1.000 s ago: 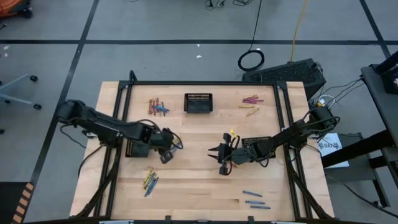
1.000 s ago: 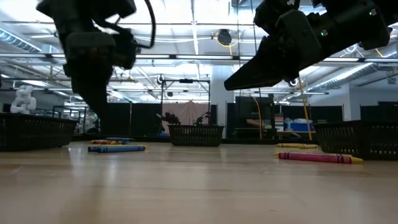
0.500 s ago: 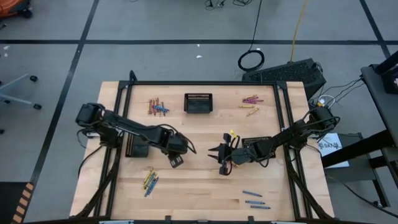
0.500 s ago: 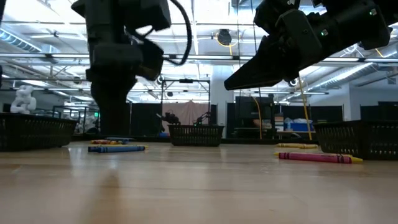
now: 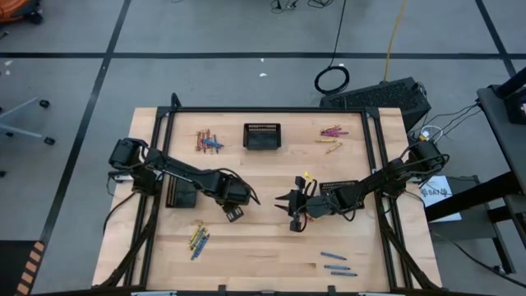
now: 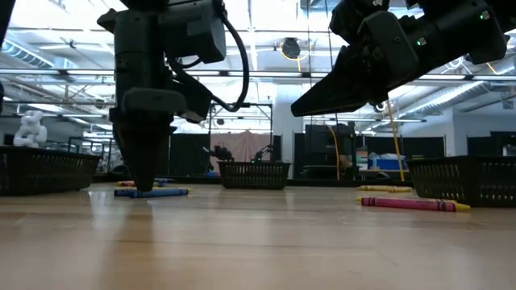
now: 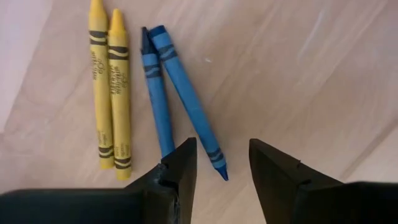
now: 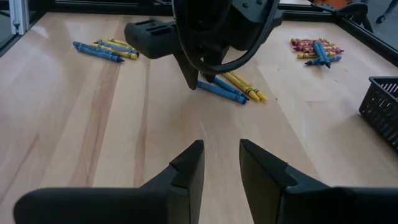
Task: Sort crayons
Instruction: Put the blue crayon into the bottom left black bin
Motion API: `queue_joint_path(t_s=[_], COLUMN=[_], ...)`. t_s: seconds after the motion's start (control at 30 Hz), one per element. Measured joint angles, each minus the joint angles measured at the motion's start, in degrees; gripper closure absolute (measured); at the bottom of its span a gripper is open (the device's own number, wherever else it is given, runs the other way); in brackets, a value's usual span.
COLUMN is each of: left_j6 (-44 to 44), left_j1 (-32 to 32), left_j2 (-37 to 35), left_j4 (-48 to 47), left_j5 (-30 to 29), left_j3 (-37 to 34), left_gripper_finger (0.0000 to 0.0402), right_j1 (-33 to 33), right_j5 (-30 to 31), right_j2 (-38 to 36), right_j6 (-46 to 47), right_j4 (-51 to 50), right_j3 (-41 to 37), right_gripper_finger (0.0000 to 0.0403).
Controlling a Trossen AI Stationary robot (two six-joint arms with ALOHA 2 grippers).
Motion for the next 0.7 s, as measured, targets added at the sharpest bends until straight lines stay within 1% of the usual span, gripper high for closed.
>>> queue_joint_path(t_s=[0.17, 0.4, 0.7], left_j6=[-0.3, -0.3, -0.3], left_j1=[0.0, 0.0, 0.0], left_j2=[0.0, 0.0, 0.0], left_j4=[0.0, 0.0, 0.0], left_j5=[-0.8, -3.5, -3.5], left_j3=[0.0, 0.0, 0.0], left_gripper_finger=[0.0258, 0.0258, 0.0258], right_j1=[0.0, 0.0, 0.0], right_j5=[0.0, 0.0, 0.0], right_j2=[0.0, 0.0, 0.0], right_j6=[0.0, 0.0, 0.0], right_j4=[0.0, 0.0, 0.0], right_j3=[0.0, 0.0, 0.0], right_gripper_finger=[0.0316, 0.0316, 0.0316])
